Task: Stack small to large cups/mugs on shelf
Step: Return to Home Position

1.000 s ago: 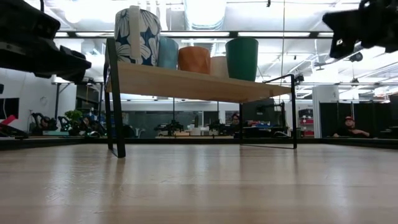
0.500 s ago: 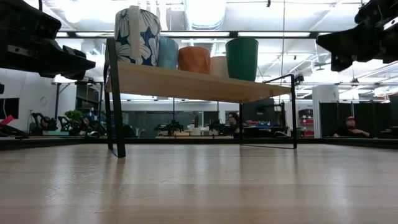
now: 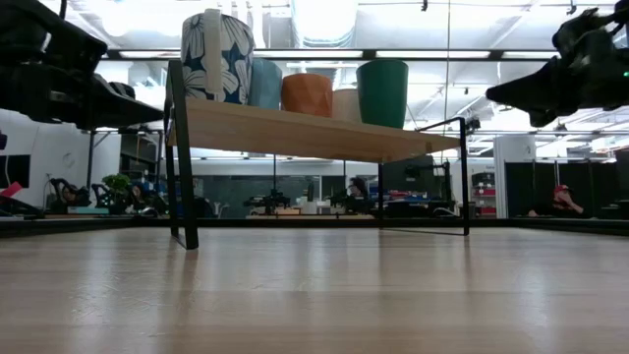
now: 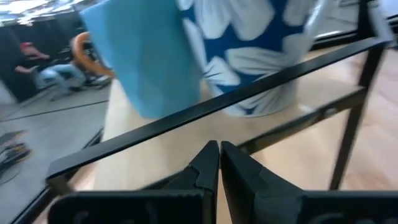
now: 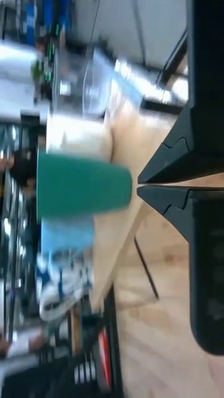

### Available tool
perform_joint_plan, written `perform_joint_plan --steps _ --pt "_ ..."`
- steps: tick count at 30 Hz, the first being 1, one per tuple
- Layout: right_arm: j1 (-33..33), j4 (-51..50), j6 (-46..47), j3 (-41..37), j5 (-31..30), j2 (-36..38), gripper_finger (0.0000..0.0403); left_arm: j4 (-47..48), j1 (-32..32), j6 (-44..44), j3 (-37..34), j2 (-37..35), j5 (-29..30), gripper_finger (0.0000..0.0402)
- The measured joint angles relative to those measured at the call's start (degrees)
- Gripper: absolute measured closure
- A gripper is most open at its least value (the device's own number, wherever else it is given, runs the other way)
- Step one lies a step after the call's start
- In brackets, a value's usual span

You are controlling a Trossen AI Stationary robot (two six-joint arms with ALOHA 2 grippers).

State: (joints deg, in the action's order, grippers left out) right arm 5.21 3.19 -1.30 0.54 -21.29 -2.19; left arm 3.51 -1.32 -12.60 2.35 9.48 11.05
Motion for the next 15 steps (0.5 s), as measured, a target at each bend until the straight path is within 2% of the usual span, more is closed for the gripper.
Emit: perform_joint_plan --steps 2,15 --pt "0.0 0.2 0.2 0.0 -2.7 -0.3 0.0394 0.0 0.0 0.2 0.0 0.6 1.5 0.0398" --pt "0.0 0.2 1.8 0.0 -2.8 -0.6 0.0394 -0.1 0.0 0.2 0.0 3.9 1.3 0.0398"
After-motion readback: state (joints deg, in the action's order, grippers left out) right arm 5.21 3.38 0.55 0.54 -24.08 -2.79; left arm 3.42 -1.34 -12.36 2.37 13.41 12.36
